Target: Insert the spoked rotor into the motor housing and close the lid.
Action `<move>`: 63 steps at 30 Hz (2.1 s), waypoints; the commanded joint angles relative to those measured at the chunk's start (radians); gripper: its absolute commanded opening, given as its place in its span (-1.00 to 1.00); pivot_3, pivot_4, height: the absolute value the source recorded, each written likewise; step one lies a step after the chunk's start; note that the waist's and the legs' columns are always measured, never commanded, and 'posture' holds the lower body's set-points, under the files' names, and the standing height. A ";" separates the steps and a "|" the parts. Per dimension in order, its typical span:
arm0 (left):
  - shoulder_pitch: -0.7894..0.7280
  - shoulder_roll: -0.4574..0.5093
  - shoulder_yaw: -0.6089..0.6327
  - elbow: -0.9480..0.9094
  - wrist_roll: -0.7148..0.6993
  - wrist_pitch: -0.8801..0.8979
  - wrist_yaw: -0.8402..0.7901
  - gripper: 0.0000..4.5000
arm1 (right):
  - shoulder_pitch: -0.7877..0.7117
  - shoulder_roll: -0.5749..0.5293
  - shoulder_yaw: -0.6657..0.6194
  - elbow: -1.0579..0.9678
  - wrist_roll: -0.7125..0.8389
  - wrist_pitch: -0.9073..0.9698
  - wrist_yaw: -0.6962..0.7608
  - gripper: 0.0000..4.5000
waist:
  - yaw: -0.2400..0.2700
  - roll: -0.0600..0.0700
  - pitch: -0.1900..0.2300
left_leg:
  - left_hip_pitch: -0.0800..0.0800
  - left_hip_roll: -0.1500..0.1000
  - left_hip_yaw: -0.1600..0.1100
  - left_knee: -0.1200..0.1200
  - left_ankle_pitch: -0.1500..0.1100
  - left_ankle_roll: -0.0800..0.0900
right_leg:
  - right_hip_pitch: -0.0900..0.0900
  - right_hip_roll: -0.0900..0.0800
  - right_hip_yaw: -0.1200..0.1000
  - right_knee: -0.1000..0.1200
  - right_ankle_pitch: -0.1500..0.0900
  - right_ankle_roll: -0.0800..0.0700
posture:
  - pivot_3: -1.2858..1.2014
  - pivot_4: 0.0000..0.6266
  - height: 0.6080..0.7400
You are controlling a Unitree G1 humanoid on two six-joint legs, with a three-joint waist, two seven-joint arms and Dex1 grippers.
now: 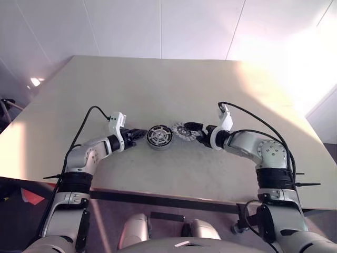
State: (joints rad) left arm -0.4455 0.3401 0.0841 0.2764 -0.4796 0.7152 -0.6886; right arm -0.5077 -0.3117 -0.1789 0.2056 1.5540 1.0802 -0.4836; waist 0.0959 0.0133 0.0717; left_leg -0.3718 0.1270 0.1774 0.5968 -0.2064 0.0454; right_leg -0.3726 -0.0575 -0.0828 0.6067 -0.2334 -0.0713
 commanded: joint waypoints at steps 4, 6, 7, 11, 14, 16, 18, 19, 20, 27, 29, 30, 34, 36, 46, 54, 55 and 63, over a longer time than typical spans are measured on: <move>-0.028 0.002 0.009 -0.004 0.005 -0.020 0.000 -0.23 | -0.061 0.024 -0.046 -0.009 -0.034 -0.008 0.033 1.00 | 0.001 0.000 0.000 | -0.001 0.000 0.000 0.000 0.000 0.001 | -0.001 0.000 0.000 0.000 0.000 0.000 | 0.03 -1.00 1.00; -0.029 0.002 0.008 -0.003 0.006 -0.021 -0.001 -0.23 | -0.068 0.032 -0.052 -0.006 -0.050 -0.009 0.039 1.00 | 0.001 0.000 0.000 | -0.001 0.000 0.000 0.000 0.000 0.001 | -0.001 0.000 0.000 0.000 0.000 0.000 | 0.03 -1.00 1.00; -0.029 0.002 0.007 -0.003 0.006 -0.021 -0.002 -0.23 | -0.072 0.036 -0.054 -0.003 -0.059 -0.010 0.042 1.00 | 0.002 0.000 0.000 | -0.001 0.000 0.000 0.000 0.000 0.001 | -0.001 0.000 0.000 0.000 0.000 0.000 | 0.03 -1.00 1.00; -0.032 0.004 0.007 -0.002 0.009 -0.021 -0.004 -0.23 | -0.086 0.057 -0.062 -0.001 -0.102 -0.014 0.060 1.00 | 0.001 0.000 0.000 | -0.001 0.000 0.000 0.000 0.000 0.000 | -0.001 0.000 0.000 0.000 -0.001 0.002 | 0.03 -1.00 1.00; -0.037 0.006 0.008 0.001 0.012 -0.021 -0.007 -0.23 | -0.093 0.073 -0.067 0.011 -0.136 -0.014 0.075 1.00 | 0.001 0.000 0.000 | -0.001 0.000 0.000 0.000 0.000 0.000 | -0.001 0.000 0.000 0.000 -0.001 0.002 | 0.03 -1.00 1.00; -0.037 0.009 0.008 0.000 0.014 -0.019 -0.010 -0.23 | -0.096 0.086 -0.066 0.034 -0.175 -0.021 0.098 1.00 | 0.001 0.000 0.000 | -0.001 0.000 0.000 0.000 0.000 0.000 | -0.001 0.000 0.000 0.000 -0.001 0.001 | 0.03 -1.00 1.00; -0.035 0.013 0.008 -0.006 0.014 -0.016 -0.011 -0.23 | -0.099 0.098 -0.067 0.056 -0.212 -0.028 0.121 1.00 | 0.001 0.000 0.000 | -0.001 0.000 0.000 0.000 0.000 0.000 | -0.001 0.000 0.000 0.000 0.000 0.000 | 0.03 -1.00 1.00; -0.035 0.015 0.009 -0.007 0.014 -0.015 -0.011 -0.23 | -0.101 0.104 -0.068 0.067 -0.228 -0.030 0.132 1.00 | 0.001 0.000 0.000 | -0.001 0.000 0.000 0.000 0.000 0.000 | -0.001 0.000 0.000 0.000 0.000 0.000 | 0.03 -1.00 1.00; -0.034 0.017 0.009 -0.008 0.014 -0.014 -0.012 -0.23 | -0.102 0.108 -0.068 0.081 -0.247 -0.032 0.144 1.00 | 0.001 0.000 0.000 | -0.001 0.000 0.000 0.000 0.000 0.000 | -0.001 0.000 0.000 0.000 0.000 0.000 | 0.03 -1.00 1.00; -0.035 0.029 0.012 -0.013 0.013 -0.010 -0.014 -0.23 | -0.119 0.142 -0.073 0.157 -0.375 -0.064 0.262 1.00 | -0.001 0.000 0.000 | 0.000 0.000 0.000 0.000 0.000 0.000 | 0.000 0.000 0.000 0.000 0.000 0.001 | 0.03 -1.00 1.00; -0.036 0.029 0.010 -0.015 0.013 -0.008 -0.013 -0.23 | -0.133 0.154 -0.080 0.177 -0.408 -0.080 0.300 1.00 | -0.001 0.000 0.000 | 0.002 0.000 0.000 0.000 0.000 -0.001 | 0.001 0.000 0.000 0.000 -0.003 0.005 | 0.03 -1.00 1.00; -0.037 0.029 0.009 -0.016 0.013 -0.008 -0.012 -0.23 | -0.142 0.160 -0.085 0.190 -0.423 -0.085 0.313 1.00 | -0.001 0.000 0.000 | 0.002 0.000 0.000 0.000 0.001 -0.001 | 0.002 0.000 0.000 0.000 -0.003 0.005 | 0.03 -1.00 1.00; -0.045 0.025 0.006 -0.008 0.016 -0.011 -0.010 -0.23 | -0.191 0.181 -0.105 0.224 -0.466 -0.107 0.371 1.00 | -0.002 0.000 0.000 | 0.002 0.000 0.000 0.000 0.001 -0.001 | 0.001 0.000 0.000 0.001 -0.002 0.004 | 0.03 -1.00 1.00; -0.048 0.025 0.002 -0.005 0.019 -0.012 -0.011 -0.23 | -0.213 0.189 -0.114 0.224 -0.477 -0.110 0.400 1.00 | 0.000 0.000 0.000 | 0.001 0.000 0.000 0.000 0.001 -0.001 | 0.001 0.000 0.000 0.001 0.000 -0.001 | 0.03 -1.00 1.00; -0.057 0.023 -0.002 0.017 0.030 -0.019 -0.013 -0.23 | -0.270 0.216 -0.129 0.030 -0.369 0.093 0.447 1.00 | 0.001 0.000 0.000 | -0.007 0.000 0.000 0.000 0.000 0.001 | -0.008 0.000 0.000 0.000 0.001 -0.002 | 0.03 -1.00 1.00; -0.098 0.034 0.020 0.086 0.046 -0.052 -0.011 -0.23 | -0.282 0.269 -0.140 -0.084 -0.228 0.249 0.263 1.00 | 0.002 0.000 0.000 | -0.006 0.000 0.000 0.000 0.000 0.000 | -0.008 0.000 0.000 0.001 0.001 -0.002 | 0.03 -1.00 1.00; -0.105 0.037 0.024 0.097 0.047 -0.058 -0.012 -0.23 | -0.273 0.265 -0.130 -0.093 -0.238 0.254 0.259 1.00 | 0.003 0.000 0.000 | -0.006 0.000 0.000 0.000 0.000 0.000 | -0.007 0.000 0.000 0.001 0.001 -0.002 | 0.03 -1.00 1.00; -0.126 0.072 0.048 0.134 0.039 -0.079 -0.044 -0.23 | -0.133 0.011 0.261 -0.256 -0.803 -0.203 0.637 1.00 | 0.010 -0.001 0.001 | -0.007 0.000 0.000 0.000 0.000 -0.001 | -0.008 0.000 0.000 0.000 0.001 0.003 | 0.03 -1.00 1.00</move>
State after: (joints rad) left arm -0.5493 0.3927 0.1112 0.4199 -0.4314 0.6582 -0.7147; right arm -0.6528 -0.2694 -0.0084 -0.0059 0.9012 1.0300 0.0458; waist 0.1061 0.0122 0.0725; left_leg -0.3786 0.1268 0.1773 0.5965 -0.2061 0.0444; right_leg -0.3803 -0.0576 -0.0828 0.6066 -0.2339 -0.0627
